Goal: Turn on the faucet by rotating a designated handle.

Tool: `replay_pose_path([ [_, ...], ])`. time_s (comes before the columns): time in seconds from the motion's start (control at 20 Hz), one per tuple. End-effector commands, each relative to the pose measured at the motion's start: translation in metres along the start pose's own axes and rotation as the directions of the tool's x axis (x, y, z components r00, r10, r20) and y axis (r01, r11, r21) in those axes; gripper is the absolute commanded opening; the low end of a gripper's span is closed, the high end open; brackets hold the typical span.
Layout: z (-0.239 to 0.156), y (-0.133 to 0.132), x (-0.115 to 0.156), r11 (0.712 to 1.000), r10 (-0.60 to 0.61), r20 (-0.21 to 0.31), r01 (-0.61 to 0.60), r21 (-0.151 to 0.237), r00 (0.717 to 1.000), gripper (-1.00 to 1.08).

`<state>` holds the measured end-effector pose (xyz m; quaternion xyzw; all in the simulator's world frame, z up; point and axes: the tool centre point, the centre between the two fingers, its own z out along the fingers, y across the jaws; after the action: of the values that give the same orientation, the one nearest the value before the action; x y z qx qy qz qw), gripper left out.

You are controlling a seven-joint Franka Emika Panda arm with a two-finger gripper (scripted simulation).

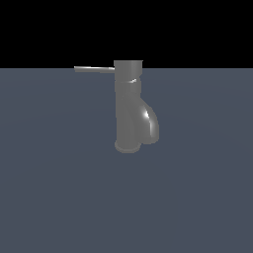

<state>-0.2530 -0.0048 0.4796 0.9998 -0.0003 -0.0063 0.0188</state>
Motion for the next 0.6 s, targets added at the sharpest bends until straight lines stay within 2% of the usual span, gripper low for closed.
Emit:
replay_pose_path([
  [0.0, 0.0, 0.0, 0.0, 1.0, 0.0, 0.0, 0.0, 0.0, 1.0, -1.0],
  [0.55, -0.014, -0.007, 0.007, 0.999, -0.034, -0.025, 0.035, 0.007, 0.999, -1.0],
])
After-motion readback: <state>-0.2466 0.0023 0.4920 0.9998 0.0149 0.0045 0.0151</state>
